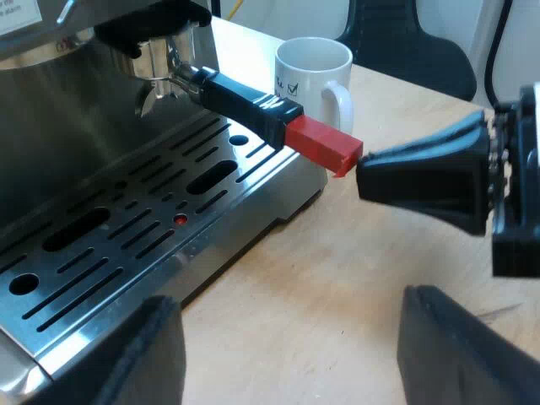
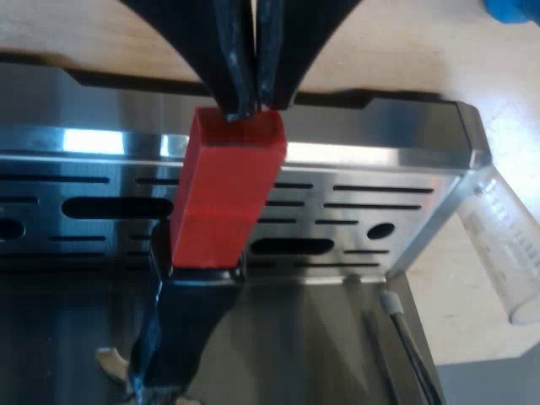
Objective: Grind coffee beans and then tamp
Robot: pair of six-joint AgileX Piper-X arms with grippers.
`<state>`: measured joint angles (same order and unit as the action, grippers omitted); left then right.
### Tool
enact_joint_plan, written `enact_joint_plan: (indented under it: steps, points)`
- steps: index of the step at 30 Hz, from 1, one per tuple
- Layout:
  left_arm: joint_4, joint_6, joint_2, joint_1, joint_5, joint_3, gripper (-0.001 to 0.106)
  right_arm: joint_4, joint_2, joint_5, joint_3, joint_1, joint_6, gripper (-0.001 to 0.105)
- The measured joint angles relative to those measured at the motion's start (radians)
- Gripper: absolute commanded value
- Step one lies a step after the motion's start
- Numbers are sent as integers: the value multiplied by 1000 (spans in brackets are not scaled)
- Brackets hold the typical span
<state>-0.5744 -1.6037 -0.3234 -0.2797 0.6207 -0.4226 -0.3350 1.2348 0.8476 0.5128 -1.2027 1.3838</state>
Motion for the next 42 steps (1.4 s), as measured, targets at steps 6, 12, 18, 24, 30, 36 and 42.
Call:
enact_joint_plan:
  steps: [6,12,18,24,30,36,42]
  points:
    - [0,-3,0,0,0,0,57,-30,11,52,0,0,10,0]
    - [0,-6,0,0,0,0,57,-66,11,61,0,-4,44,0]
    - [0,-6,0,0,0,0,57,-66,11,48,-3,29,51,0]
    - [0,-13,0,0,0,0,57,-61,12,31,-11,42,51,0]
    - [0,-13,0,0,0,0,57,-61,12,31,-11,42,51,0]
    - [0,-13,0,0,0,0,57,-61,12,14,-11,40,51,0]
    - [0,-13,0,0,0,0,57,-55,12,53,-11,6,51,0]
